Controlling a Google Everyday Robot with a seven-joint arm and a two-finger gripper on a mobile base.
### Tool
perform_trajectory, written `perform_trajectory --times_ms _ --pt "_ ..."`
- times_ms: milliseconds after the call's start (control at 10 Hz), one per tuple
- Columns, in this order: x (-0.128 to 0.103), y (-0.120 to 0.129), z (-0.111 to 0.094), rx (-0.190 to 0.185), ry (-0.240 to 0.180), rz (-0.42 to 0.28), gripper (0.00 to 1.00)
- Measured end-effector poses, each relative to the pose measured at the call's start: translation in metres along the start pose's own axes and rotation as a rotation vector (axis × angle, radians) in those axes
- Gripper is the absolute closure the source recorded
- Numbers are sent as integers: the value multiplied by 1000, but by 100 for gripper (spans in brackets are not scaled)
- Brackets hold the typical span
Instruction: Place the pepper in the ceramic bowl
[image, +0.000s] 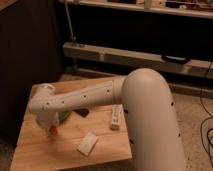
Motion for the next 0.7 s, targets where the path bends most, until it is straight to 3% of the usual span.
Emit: perform_trajectory --times_ms 100,300,400,700 --pt "6 5 -11 -31 -1 -2 91" --pt "13 38 -38 -107 -1 37 91" --pt "14 50 -47 -129 3 52 91" --pt "-14 97 -83 -199 18 151 91"
